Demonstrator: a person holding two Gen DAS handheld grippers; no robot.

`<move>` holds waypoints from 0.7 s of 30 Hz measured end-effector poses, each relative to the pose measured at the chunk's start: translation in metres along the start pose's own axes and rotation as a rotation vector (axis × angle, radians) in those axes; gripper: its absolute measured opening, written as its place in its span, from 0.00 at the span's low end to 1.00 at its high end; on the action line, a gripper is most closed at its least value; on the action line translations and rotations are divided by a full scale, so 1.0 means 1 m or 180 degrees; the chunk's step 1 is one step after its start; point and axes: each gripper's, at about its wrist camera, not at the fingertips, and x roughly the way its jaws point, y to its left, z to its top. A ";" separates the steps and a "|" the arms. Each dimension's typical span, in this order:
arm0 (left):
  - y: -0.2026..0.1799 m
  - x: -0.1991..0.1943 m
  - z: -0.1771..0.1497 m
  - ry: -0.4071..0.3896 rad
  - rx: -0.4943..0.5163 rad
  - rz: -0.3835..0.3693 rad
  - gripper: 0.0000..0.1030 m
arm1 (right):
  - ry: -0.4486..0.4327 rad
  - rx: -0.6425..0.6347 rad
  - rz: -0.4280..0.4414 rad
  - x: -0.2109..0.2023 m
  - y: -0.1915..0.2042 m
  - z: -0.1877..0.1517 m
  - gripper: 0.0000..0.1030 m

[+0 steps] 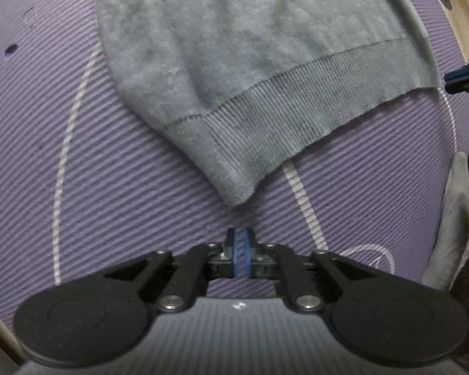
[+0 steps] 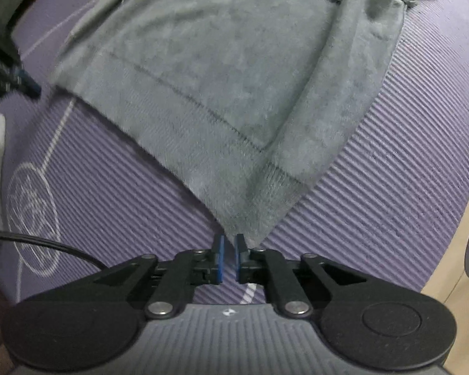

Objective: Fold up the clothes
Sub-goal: 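Lay the sweater down and pull the hem apart with both grippers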

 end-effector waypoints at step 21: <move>0.036 -0.066 0.148 -0.0640 -0.0186 0.0418 0.63 | -0.0486 0.0187 -0.0278 -0.018 0.008 0.013 0.34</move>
